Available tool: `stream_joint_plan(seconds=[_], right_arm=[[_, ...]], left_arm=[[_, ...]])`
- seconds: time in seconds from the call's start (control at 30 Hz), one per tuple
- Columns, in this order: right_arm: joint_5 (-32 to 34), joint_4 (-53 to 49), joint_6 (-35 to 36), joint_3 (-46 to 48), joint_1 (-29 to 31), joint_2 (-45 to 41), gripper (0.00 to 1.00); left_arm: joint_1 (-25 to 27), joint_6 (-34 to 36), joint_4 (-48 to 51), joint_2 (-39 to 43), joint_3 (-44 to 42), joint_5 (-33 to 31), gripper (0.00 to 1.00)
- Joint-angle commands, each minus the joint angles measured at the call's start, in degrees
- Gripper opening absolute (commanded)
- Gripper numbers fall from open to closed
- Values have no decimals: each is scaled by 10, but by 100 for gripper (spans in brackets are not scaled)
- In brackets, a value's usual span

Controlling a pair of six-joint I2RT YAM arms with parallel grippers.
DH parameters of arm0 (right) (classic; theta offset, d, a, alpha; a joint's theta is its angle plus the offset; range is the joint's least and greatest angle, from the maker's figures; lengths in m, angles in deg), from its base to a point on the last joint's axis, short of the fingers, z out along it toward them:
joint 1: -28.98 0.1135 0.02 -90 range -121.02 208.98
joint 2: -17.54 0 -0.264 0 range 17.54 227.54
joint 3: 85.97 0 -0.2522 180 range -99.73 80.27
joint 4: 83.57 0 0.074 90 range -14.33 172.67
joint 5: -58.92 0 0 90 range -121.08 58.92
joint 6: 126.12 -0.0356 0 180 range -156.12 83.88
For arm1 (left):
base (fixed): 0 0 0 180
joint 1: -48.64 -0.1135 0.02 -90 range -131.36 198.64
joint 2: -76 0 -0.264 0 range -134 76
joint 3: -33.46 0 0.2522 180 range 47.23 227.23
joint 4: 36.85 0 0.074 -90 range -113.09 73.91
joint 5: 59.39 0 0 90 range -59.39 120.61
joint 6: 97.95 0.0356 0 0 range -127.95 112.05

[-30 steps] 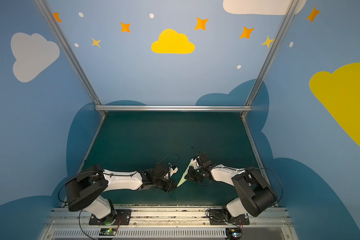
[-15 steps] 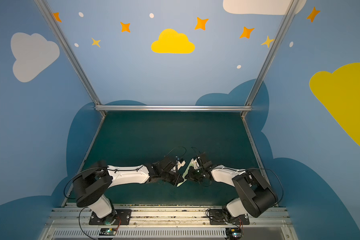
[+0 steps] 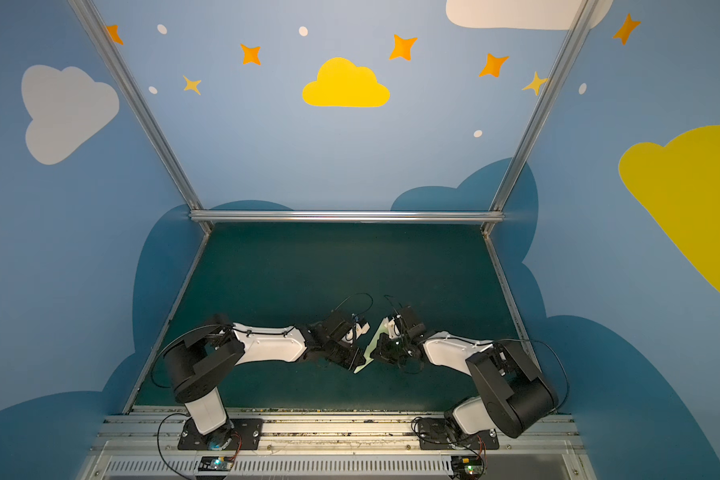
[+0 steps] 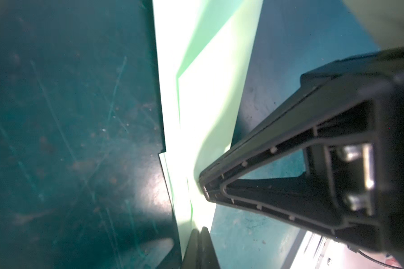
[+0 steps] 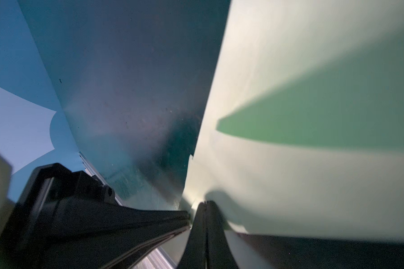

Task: Fold a paper plane with a square sheet of paper (fold left side to right side)

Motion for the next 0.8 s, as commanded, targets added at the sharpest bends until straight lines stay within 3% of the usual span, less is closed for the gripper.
stream_joint_plan(seconds=[0.0, 0.23, 0.5, 0.77], right_arm=[[39, -69, 8, 14, -8, 0, 0], [34, -101, 41, -3, -54, -10, 0], [36, -133, 93, -39, -130, 41, 0], [31, -174, 89, -81, -225, 77, 0]], left_arm=[[-1, 8, 17, -24, -23, -5, 3], [-1, 19, 54, -25, -25, -27, 3], [-1, 33, 70, -23, -23, -22, 3], [-1, 37, 81, -23, -16, -21, 3]])
